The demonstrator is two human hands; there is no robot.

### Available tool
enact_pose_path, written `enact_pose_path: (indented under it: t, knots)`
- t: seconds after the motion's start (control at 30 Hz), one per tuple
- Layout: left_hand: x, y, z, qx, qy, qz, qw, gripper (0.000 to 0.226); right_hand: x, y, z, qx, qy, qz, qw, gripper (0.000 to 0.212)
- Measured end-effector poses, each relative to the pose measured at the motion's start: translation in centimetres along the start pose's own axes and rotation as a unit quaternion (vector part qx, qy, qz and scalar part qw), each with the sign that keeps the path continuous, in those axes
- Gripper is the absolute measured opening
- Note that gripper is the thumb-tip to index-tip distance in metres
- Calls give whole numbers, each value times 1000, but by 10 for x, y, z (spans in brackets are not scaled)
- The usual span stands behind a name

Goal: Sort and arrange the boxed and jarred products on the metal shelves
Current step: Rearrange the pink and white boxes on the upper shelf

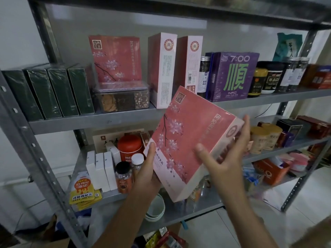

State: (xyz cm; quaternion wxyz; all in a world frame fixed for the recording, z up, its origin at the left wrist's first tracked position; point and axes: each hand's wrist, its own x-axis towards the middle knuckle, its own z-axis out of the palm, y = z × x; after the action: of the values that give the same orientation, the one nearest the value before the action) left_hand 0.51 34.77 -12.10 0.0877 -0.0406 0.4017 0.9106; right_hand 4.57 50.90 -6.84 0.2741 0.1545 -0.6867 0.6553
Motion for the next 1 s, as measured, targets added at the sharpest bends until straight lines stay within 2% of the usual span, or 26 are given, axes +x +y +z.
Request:
enact_pose_path:
  t: [0.1,0.2,0.3,0.33,0.4,0.43,0.47,0.53,0.6,0.67,0.7,0.73,0.9,0.93,1.0]
  knots:
    - [-5,-9,15,-31,-50,-20,998,56,-15,-1,23,-21,11,-63,998,118]
    - [1,-13,24,28,-52,-18,998,32,-23,-2,35,-43,64,-72,994,102]
    - [6,-12,26,38,-64,-29,997,57,-22,2,34,-65,127,-88,986,87]
    - [7,-8,29,45,-64,-26,997,58,-19,5,32,-56,145,-100,983,86]
    - [12,3,38,169,-73,11,983,54,-10,13,26,-26,169,-129,977,86]
    - [15,13,43,286,-56,50,955,54,-5,17,23,-19,181,-141,973,87]
    - [17,24,50,408,-16,103,907,50,0,21,21,-15,192,-149,970,89]
    - [26,50,62,574,93,276,765,28,14,29,19,-7,209,-175,962,89]
    - [31,79,80,625,144,454,618,17,31,32,19,-12,220,-229,948,87]
    - [36,114,102,629,150,595,477,27,50,30,19,-28,221,-280,934,86]
    - [41,131,114,633,145,632,424,35,59,28,19,-39,215,-307,926,86]
    - [48,150,126,647,141,640,389,43,67,26,20,-49,209,-333,918,84]
    - [87,210,154,771,130,532,324,71,94,24,33,-80,201,-374,902,82]
    - [94,213,150,785,119,509,331,73,97,27,36,-76,193,-366,907,82]
    - [104,215,138,775,98,501,372,69,100,34,41,-75,181,-352,915,83]
